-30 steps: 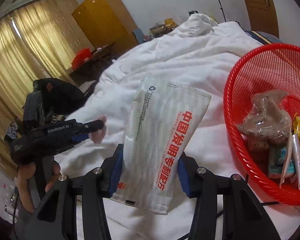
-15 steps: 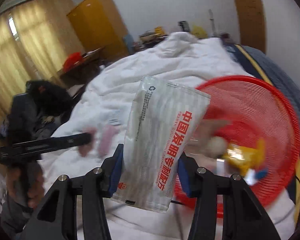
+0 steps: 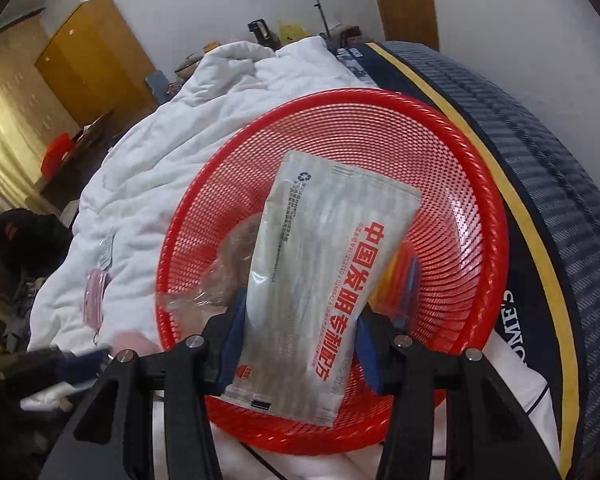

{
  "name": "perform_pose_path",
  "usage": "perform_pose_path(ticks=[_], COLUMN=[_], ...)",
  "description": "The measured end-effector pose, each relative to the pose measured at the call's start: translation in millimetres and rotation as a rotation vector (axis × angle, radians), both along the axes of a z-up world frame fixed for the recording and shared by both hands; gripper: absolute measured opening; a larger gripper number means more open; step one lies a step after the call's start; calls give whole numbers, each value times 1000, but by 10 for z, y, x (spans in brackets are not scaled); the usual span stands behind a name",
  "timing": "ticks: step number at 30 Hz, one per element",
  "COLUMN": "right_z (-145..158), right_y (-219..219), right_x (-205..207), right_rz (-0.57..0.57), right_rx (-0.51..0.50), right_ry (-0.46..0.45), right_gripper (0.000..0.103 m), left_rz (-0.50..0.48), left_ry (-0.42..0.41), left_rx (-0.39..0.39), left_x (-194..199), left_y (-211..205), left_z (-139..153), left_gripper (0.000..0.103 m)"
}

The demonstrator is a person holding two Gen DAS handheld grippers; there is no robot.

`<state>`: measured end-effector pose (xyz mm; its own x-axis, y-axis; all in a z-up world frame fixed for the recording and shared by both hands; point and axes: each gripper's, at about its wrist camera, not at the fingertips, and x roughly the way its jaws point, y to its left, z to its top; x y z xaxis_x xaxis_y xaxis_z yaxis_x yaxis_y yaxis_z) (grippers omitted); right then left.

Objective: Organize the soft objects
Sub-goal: 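Carry the pink keychain and white packet into the red basket and release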

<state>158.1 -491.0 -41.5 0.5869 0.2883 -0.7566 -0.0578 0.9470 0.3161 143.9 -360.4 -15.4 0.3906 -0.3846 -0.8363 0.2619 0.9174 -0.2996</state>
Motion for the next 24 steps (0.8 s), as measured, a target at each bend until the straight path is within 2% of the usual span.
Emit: perform_pose_path(ticks=[5,9,12,17,21,24], right_z=[-22,-170,-215,-222,-262,-314], right_y=[-141,-185,-130,-98,-3,95], right_x=[89,201,235,243,269,289], right_rz=[-23,-24,-15,1,17,21], right_rx=[7,45,26,-11,-105,-170], right_ry=[0,44,41,46,56,64], right_gripper=[49,49,49,50,51,52], left_rz=[-10,-36,-49,10,43,46], left_ry=[40,62,68,119,165,181], left_rx=[67,123,147,114,39,18], left_x=[125,179,164,270,333,312], left_y=[-233,-381,-446,-326,-195,-153], left_z=[-256,-396,-477,-638,-745,-808], left_gripper=[35,35,35,36,36,39])
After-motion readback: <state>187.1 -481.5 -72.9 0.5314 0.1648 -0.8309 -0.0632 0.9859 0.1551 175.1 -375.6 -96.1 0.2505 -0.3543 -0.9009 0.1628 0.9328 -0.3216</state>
